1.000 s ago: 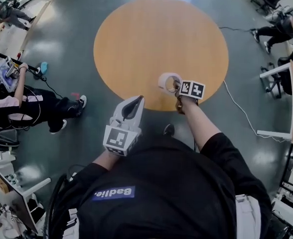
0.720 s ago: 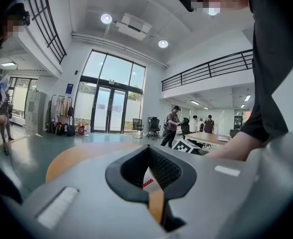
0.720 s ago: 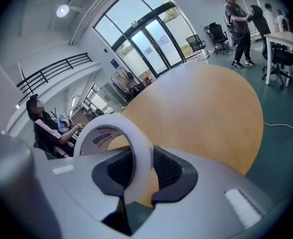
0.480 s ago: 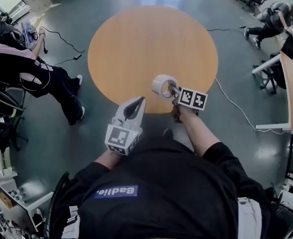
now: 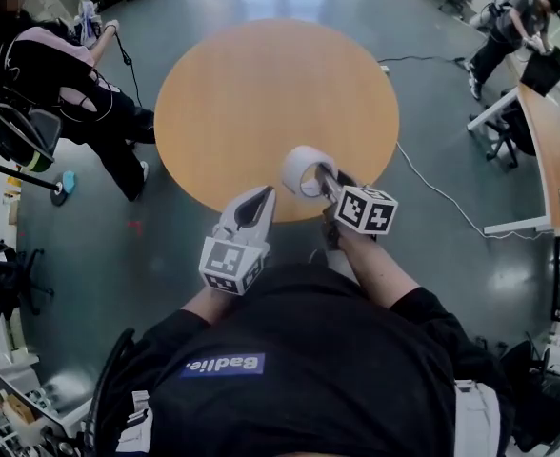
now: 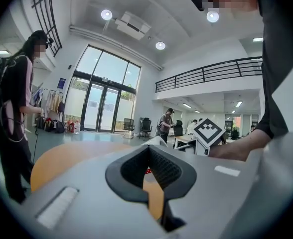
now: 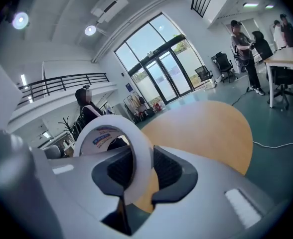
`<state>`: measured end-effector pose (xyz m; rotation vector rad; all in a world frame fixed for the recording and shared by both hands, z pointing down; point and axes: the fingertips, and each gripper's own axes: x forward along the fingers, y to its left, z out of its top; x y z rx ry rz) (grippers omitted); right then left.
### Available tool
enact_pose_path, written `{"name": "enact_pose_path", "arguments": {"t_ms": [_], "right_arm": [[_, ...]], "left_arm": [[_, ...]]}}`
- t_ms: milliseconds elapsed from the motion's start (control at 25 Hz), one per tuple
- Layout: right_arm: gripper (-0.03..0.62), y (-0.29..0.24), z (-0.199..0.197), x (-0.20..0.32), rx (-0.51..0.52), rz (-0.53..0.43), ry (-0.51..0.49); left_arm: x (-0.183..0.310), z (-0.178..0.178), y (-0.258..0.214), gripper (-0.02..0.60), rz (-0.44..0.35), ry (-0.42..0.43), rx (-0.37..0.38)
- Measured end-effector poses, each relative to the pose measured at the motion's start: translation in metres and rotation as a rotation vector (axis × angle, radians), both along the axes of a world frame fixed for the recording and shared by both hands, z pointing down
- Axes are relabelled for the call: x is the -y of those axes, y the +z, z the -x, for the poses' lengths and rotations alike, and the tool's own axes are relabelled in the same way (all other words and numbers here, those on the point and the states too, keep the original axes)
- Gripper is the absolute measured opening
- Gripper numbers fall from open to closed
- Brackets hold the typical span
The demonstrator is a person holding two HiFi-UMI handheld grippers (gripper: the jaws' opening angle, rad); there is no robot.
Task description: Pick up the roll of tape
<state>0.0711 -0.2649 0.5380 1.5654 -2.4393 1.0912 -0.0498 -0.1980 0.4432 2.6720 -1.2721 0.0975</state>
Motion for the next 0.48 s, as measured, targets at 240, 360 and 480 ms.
{"name": "enact_pose_path", "arguments": {"t_ms": [240,360,480], "right_arm": [[0.101,-0.031,-0.010,-0.010,0.012,-0.112,0.021],[0.103,-0.045,-0.011,-0.017,-0.029,-0.189,0.030],[0.103,-0.050,-0.012,-0.025,-0.074,-0.249,0.037]], "left_arm": [[0.002,-0.011,-0.001,0.015,0.002,0.022,-0.002],[0.001,-0.013,-0.001,0.015,0.005,0.024,0.000],[-0.001,-0.015,0.004,0.015,0.010,0.032,-0.001]]}}
